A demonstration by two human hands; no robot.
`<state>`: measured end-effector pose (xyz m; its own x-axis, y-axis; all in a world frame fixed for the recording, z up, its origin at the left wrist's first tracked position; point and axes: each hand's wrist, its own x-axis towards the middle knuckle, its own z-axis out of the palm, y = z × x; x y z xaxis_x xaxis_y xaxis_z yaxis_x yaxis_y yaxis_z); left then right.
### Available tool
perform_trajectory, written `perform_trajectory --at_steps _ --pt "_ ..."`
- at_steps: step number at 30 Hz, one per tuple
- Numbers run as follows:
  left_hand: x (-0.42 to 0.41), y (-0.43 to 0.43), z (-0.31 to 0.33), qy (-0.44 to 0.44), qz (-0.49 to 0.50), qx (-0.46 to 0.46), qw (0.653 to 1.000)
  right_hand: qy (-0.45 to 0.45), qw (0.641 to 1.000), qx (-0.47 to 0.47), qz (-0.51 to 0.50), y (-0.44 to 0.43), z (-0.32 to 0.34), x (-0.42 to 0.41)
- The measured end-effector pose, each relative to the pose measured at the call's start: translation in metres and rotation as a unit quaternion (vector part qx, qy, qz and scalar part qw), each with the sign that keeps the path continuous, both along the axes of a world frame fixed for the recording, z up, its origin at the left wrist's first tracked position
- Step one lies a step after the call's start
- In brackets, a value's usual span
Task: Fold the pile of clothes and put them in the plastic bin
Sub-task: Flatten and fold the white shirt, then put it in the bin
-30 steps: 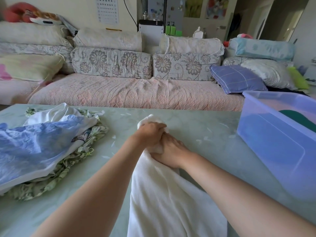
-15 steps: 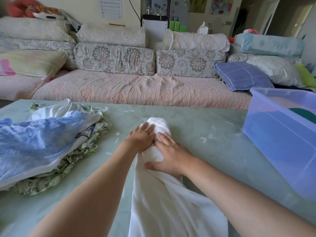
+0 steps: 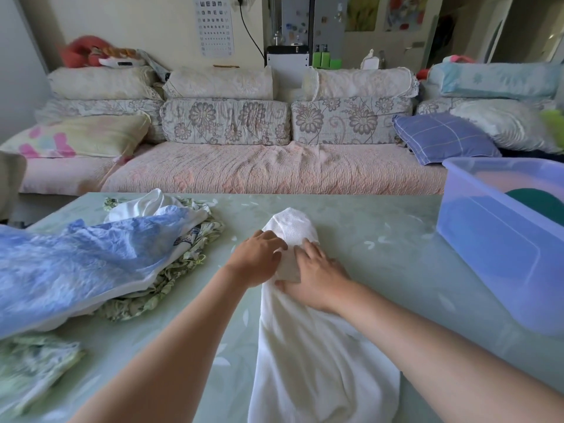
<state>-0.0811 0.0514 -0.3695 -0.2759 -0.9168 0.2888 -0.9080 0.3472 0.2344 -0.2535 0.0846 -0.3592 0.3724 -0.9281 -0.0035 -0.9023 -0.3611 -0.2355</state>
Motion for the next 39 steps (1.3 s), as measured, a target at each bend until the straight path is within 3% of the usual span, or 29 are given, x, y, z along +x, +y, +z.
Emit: perform_trajectory --at_steps 4,9,18,20,23,27,34,39 --pt "0.000 0.048 0.005 0.028 0.022 0.014 0.999 0.066 0.997 0.038 0.031 0.035 -0.007 0.000" --pt "-0.012 0.089 0.006 0.039 0.089 0.199 0.975 0.056 0.997 0.045 0.018 0.048 -0.008 -0.001" --pt "-0.033 0.087 -0.003 0.104 0.007 0.197 0.975 0.035 0.999 0.038 -0.011 0.016 -0.007 -0.038" --pt "-0.041 0.090 -0.003 0.041 0.017 0.148 0.988 -0.016 0.998 0.054 0.016 0.012 -0.008 -0.047" --pt "-0.051 0.097 -0.004 -0.037 0.005 -0.008 0.999 -0.130 0.988 0.086 0.002 0.016 0.001 -0.058" --pt "-0.059 0.106 -0.010 -0.023 -0.078 -0.064 0.995 -0.127 0.989 0.056 -0.054 0.028 0.018 -0.073" --pt "-0.071 0.137 -0.024 -0.139 -0.116 0.140 0.973 -0.032 0.980 0.172 -0.096 0.063 0.029 -0.095" --pt "-0.084 0.156 -0.013 -0.158 -0.124 0.227 0.953 0.023 0.984 0.135 -0.117 0.078 0.032 -0.108"
